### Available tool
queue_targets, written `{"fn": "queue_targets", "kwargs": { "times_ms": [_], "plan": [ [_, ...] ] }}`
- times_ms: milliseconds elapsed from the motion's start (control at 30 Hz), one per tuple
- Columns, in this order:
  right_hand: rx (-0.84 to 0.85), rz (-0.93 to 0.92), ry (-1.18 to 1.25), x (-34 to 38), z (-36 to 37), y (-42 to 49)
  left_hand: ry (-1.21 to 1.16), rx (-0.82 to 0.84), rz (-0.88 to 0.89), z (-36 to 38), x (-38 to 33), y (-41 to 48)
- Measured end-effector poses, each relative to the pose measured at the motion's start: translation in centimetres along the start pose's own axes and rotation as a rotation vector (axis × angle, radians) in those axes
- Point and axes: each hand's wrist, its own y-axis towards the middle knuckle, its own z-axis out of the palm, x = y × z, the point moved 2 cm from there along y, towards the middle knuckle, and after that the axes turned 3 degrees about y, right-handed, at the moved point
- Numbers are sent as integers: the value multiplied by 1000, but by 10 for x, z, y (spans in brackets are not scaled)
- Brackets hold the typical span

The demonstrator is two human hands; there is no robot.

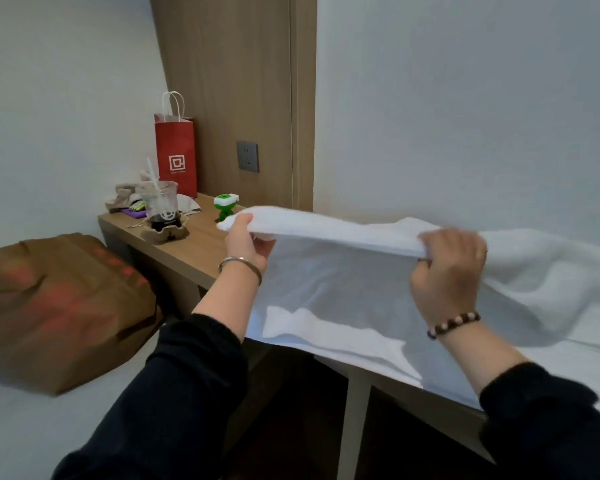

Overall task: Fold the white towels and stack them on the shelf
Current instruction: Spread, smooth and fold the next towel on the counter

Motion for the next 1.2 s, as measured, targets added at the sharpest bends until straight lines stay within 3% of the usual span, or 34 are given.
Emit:
{"fn": "queue_targets", "kwargs": {
  "times_ms": [67, 100, 167, 233, 333, 433, 533, 633, 733, 767, 833, 867, 933, 1000, 1067, 1133, 1200],
  "plan": [
    [252, -149, 1, 9, -1, -39, 56, -164, -23, -40, 7, -6],
    [457, -173, -20, 9, 4, -57, 116, -250, -50, -60, 12, -9],
    [835, -94, -87, 3, 16, -83, 237, -335, -128, -89, 22, -15],
    [964, 54, -87, -4, 23, -90, 218, -264, -216, -98, 29, -25],
    [1059, 100, -149, -5, 29, -93, 127, -156, -236, -90, 20, -34],
    [1101, 150, -180, -4, 27, -92, 0, -120, -140, -77, 4, -38],
    [1099, 172, -167, -3, 24, -90, 35, -222, -47, -80, -3, -41],
    [1108, 171, -146, -2, 20, -89, 184, -434, -64, -111, 13, -45],
    [1111, 182, -123, -1, 17, -89, 400, -443, -131, -135, 29, -52],
    [1106, 189, -116, -1, 17, -88, 520, -473, -82, -137, 29, -53],
    [1101, 189, -113, -1, 17, -88, 924, -593, 235, -132, 22, -60],
    [1101, 186, -113, -2, 17, -89, 1164, -569, 470, -121, 21, -67],
    [1112, 181, -95, -2, 18, -88, 1510, -219, 828, -84, 37, -84],
    [1119, 176, -62, -5, 17, -86, 1757, 324, 806, -46, 74, -102],
    [1056, 109, -128, -13, 10, -82, 1972, 681, 645, -21, 110, -115],
    [966, 4, -318, -31, -4, -74, 2122, 737, 562, -10, 137, -119],
    [924, 21, -437, -60, -21, -70, 2162, 635, 512, -5, 155, -116]
  ]
}}
